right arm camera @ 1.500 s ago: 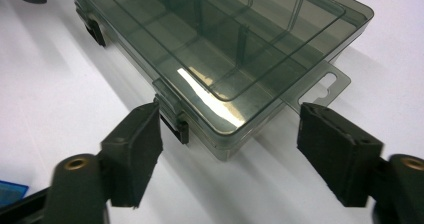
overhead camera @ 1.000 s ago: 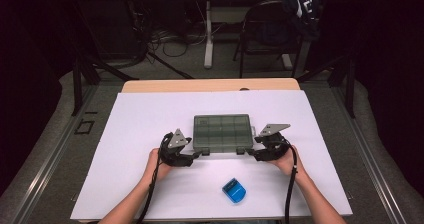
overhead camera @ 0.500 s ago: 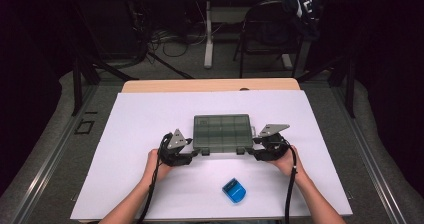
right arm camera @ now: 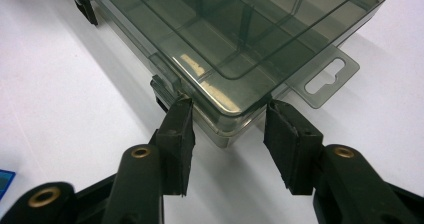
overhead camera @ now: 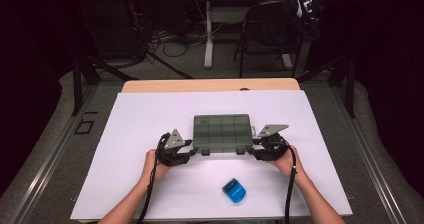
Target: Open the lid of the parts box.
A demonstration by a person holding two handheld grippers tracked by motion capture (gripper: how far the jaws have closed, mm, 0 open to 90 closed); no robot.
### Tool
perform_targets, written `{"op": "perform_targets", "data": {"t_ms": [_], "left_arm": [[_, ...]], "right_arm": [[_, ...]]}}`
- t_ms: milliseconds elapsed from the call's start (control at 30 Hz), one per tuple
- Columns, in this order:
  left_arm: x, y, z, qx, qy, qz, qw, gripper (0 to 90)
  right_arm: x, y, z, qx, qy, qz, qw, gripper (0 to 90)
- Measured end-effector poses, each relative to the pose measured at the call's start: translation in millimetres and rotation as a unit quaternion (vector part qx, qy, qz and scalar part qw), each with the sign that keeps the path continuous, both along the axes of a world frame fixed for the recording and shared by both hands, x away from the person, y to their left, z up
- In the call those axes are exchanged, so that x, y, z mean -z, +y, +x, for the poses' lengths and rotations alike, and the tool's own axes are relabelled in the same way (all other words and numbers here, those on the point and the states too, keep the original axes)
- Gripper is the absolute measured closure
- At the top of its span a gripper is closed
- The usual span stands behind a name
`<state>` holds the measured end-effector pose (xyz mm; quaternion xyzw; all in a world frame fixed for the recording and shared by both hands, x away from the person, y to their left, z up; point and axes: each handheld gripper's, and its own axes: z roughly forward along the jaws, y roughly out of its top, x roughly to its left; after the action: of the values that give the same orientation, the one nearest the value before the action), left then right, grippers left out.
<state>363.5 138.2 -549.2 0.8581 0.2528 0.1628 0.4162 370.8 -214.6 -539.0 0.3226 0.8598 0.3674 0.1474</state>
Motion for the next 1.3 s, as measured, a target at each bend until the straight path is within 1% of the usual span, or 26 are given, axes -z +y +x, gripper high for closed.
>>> {"op": "perform_targets", "data": {"t_ms": [100,233,433,533,567,600,633,667,800,867,933,967,1000,1033,1100,1200,1233,1300], "left_arm": [[0.0,0.3,0.2,0.000,-0.001,-0.001,1.0000,58.0],[-0.2,-0.4,-0.1,0.001,-0.001,0.004,1.0000,58.2],[-0.8,0.5,0.0,0.003,-0.004,0.004,1.0000,59.0],[-0.5,-0.2,-0.1,0.003,-0.003,0.007,1.0000,58.7],[-0.2,-0.6,0.0,0.002,-0.004,0.009,1.0000,58.8],[-0.1,-0.8,0.3,0.002,-0.005,0.010,0.9999,58.4],[-0.1,-0.8,0.3,0.002,-0.005,0.010,0.9999,58.2],[0.1,-1.0,0.3,0.001,-0.005,0.009,0.9999,58.3],[-0.2,-0.3,0.4,-0.001,-0.006,0.003,1.0000,59.1],[-0.4,0.1,0.5,-0.001,-0.007,0.004,1.0000,59.4],[-0.5,0.5,0.2,-0.002,-0.007,-0.002,1.0000,59.8],[-0.9,1.0,0.2,-0.002,-0.008,-0.003,1.0000,60.2],[-0.9,1.0,0.2,-0.002,-0.008,-0.003,1.0000,60.6],[-1.6,1.9,-0.1,-0.001,-0.009,-0.007,0.9999,61.0],[-1.9,2.2,-0.1,-0.001,-0.010,-0.007,0.9999,61.4],[-2.1,2.8,0.0,-0.001,-0.011,-0.011,0.9999,61.6],[-2.2,2.9,0.1,-0.001,-0.012,-0.012,0.9999,61.8],[-2.4,3.3,0.2,-0.001,-0.012,-0.014,0.9998,62.0]], "right_arm": [[-0.3,-0.1,-0.6,0.002,-0.002,0.005,1.0000,55.6],[-0.9,-0.7,-0.8,0.001,-0.001,0.002,1.0000,57.3],[-1.0,-0.8,-1.1,0.002,-0.004,0.005,1.0000,57.7],[-2.3,-1.4,-1.8,0.004,0.001,0.003,1.0000,58.1],[-0.7,-0.6,-1.6,0.006,-0.007,0.014,0.9999,58.2],[-0.2,-0.3,-1.6,0.007,-0.010,0.017,0.9998,58.3],[-3.8,-1.9,-2.2,0.003,0.007,-0.005,1.0000,58.5],[-1.8,-1.1,-1.9,0.005,-0.003,0.008,1.0000,58.7],[-2.2,-1.6,-2.0,0.004,-0.003,0.010,0.9999,59.1],[-2.8,-2.1,-2.0,0.003,-0.001,0.009,1.0000,59.1],[-3.1,-2.1,-2.2,0.004,-0.001,0.009,0.9999,59.7],[-2.4,-1.3,-2.4,0.009,-0.007,0.021,0.9997,60.0],[-3.8,-1.4,-2.7,0.010,-0.003,0.015,0.9998,60.0],[-4.2,-1.1,-2.5,0.010,-0.007,0.015,0.9998,60.1],[-4.8,-0.8,-3.0,0.010,-0.004,0.014,0.9999,60.0],[-4.7,-0.7,-3.4,0.011,-0.007,0.020,0.9997,60.0],[-5.3,-0.9,-3.6,0.012,-0.006,0.020,0.9997,60.0],[-5.8,-1.4,-3.5,0.011,-0.010,0.020,0.9997,60.0]]}}
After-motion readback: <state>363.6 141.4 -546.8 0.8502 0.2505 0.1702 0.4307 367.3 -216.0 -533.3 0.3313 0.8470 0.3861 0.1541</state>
